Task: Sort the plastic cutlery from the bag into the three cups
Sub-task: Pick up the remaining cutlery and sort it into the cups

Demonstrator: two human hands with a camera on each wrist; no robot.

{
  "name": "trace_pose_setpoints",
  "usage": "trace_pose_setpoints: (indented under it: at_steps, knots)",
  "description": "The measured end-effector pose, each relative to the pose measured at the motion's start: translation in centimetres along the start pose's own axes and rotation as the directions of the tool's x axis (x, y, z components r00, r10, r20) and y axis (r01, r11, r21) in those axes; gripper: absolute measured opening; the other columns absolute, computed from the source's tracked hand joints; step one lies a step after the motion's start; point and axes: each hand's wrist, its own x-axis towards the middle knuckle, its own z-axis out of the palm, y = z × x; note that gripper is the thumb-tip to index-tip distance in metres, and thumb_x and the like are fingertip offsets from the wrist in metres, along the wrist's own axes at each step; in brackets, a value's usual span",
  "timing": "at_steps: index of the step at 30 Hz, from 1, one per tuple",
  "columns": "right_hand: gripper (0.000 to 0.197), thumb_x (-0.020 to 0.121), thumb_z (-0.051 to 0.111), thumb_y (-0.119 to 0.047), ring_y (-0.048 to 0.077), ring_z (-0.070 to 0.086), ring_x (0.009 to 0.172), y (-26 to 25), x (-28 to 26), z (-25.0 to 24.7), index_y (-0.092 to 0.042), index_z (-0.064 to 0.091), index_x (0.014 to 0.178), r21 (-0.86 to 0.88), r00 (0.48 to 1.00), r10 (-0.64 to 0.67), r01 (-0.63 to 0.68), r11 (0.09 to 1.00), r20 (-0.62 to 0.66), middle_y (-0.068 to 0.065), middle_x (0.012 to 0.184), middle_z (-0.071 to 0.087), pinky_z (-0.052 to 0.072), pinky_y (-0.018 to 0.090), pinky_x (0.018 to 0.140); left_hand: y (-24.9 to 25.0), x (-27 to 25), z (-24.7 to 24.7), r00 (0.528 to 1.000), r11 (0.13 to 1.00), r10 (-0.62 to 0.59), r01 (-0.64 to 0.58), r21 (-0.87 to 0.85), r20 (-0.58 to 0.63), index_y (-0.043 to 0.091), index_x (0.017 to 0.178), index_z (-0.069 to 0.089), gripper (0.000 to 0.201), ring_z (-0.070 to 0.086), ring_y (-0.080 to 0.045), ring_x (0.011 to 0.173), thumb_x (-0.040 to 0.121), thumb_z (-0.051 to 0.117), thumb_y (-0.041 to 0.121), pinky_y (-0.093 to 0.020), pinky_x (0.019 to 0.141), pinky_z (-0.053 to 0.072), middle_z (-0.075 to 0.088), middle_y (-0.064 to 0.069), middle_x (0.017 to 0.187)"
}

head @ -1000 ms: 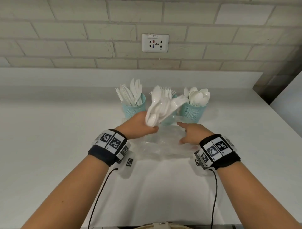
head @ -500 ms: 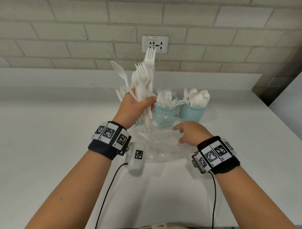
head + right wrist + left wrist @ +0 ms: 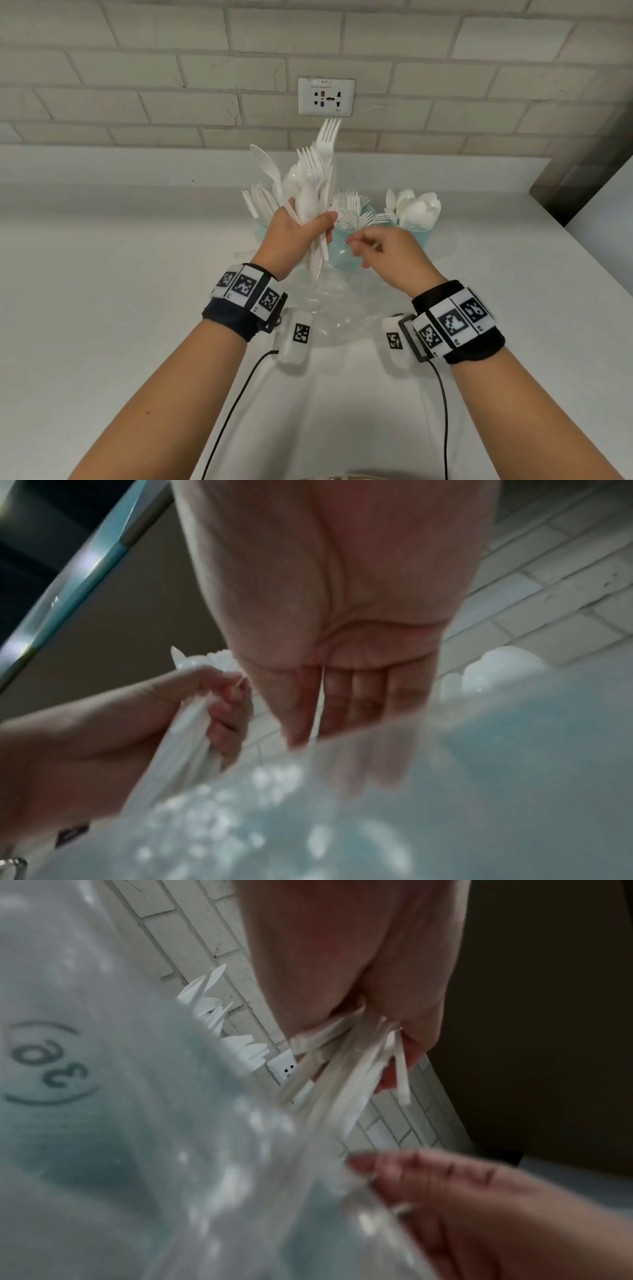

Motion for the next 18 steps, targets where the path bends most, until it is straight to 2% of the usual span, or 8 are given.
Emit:
trace_pose_setpoints:
  at_steps: [3, 5, 7, 9, 12, 14, 16, 18]
  knots:
    - [0.022, 0.096, 0.050, -0.026, 0.010, 0.063, 0.071, -1.7, 0.8, -0.3, -0.017, 0.065, 0.109, 0.261, 0.982, -0.020, 0.070, 0.963, -0.187, -0.007, 0.083, 0.065, 0.052, 0.024, 0.069, -0.4, -0.5, 0.6, 0.996, 0.999, -0.032, 0.030, 0.020, 0.078, 0.004, 0.093, 0.059, 0.009, 0.059, -0.017, 0.055, 0.088, 0.063, 0.011, -0.023, 0.054, 0.048, 0.061, -0.009, 0.064]
    - [0.022, 0.097, 0.047, -0.028, 0.010, 0.063, 0.072, -2.8, 1.3, -0.7, -0.017, 0.065, 0.105, 0.364, 0.975, -0.010, 0.092, 0.927, -0.221, -0.008, 0.082, 0.065, 0.054, 0.028, 0.072, -0.5, -0.8, 1.0, 0.991, 0.999, -0.045, 0.043, 0.021, 0.126, 0.010, 0.091, 0.059, 0.004, 0.059, -0.016, 0.055, 0.088, 0.062, 0.009, -0.022, 0.053, 0.047, 0.061, -0.008, 0.064]
    - [0.021, 0.097, 0.046, -0.029, 0.008, 0.062, 0.074, -3.6, 1.6, -1.1, -0.018, 0.064, 0.100, 0.454, 0.978, 0.001, 0.095, 0.886, -0.207, -0.009, 0.081, 0.065, 0.053, 0.026, 0.071, -0.6, -1.1, 1.2, 0.987, 0.999, -0.048, 0.045, 0.022, 0.150, 0.016, 0.090, 0.059, 0.008, 0.059, -0.016, 0.056, 0.088, 0.063, 0.010, -0.023, 0.056, 0.048, 0.062, -0.006, 0.065]
    - [0.019, 0.095, 0.050, -0.030, 0.005, 0.060, 0.074, -4.2, 1.8, -1.3, -0.017, 0.064, 0.099, 0.503, 0.974, -0.002, 0.118, 0.856, -0.225, -0.009, 0.082, 0.064, 0.052, 0.024, 0.071, -0.7, -1.2, 1.4, 0.987, 0.998, -0.058, 0.053, 0.036, 0.150, 0.016, 0.089, 0.060, 0.008, 0.061, -0.015, 0.058, 0.086, 0.067, 0.013, -0.024, 0.058, 0.049, 0.063, -0.005, 0.066]
    - [0.020, 0.091, 0.060, -0.023, 0.007, 0.056, 0.074, -4.4, 2.1, -1.4, -0.006, 0.065, 0.099, 0.531, 0.959, -0.022, 0.175, 0.829, -0.283, 0.001, 0.083, 0.063, 0.049, 0.021, 0.067, -1.0, -1.3, 1.6, 0.990, 0.997, -0.075, 0.073, 0.023, 0.122, 0.016, 0.084, 0.062, 0.014, 0.062, -0.012, 0.059, 0.079, 0.074, 0.013, -0.026, 0.061, 0.052, 0.064, -0.001, 0.067]
    - [0.017, 0.089, 0.061, -0.020, 0.009, 0.056, 0.073, -4.3, 2.3, -1.4, -0.005, 0.067, 0.096, 0.541, 0.950, -0.005, 0.182, 0.821, -0.311, 0.004, 0.083, 0.064, 0.047, 0.016, 0.064, -1.2, -1.3, 1.7, 0.989, 0.997, -0.079, 0.079, 0.008, 0.121, 0.017, 0.084, 0.061, 0.017, 0.062, -0.012, 0.059, 0.077, 0.076, 0.011, -0.025, 0.060, 0.052, 0.064, 0.000, 0.067]
    - [0.017, 0.090, 0.061, -0.019, 0.015, 0.053, 0.072, -4.2, 2.5, -1.6, -0.004, 0.067, 0.094, 0.567, 0.938, 0.029, 0.184, 0.803, -0.346, 0.007, 0.081, 0.061, 0.044, 0.019, 0.061, -1.4, -1.4, 1.7, 0.990, 0.996, -0.094, 0.094, 0.007, 0.107, 0.016, 0.085, 0.061, 0.019, 0.062, -0.011, 0.058, 0.076, 0.076, 0.010, -0.023, 0.059, 0.052, 0.064, -0.001, 0.068]
    - [0.012, 0.091, 0.059, -0.020, 0.017, 0.052, 0.073, -4.2, 2.7, -2.0, -0.011, 0.066, 0.093, 0.602, 0.918, 0.072, 0.195, 0.774, -0.389, 0.004, 0.079, 0.060, 0.043, 0.023, 0.062, -1.7, -1.5, 1.6, 0.990, 0.994, -0.104, 0.102, 0.024, 0.097, 0.015, 0.088, 0.060, 0.018, 0.063, -0.011, 0.059, 0.078, 0.075, 0.010, -0.023, 0.062, 0.053, 0.065, -0.004, 0.069]
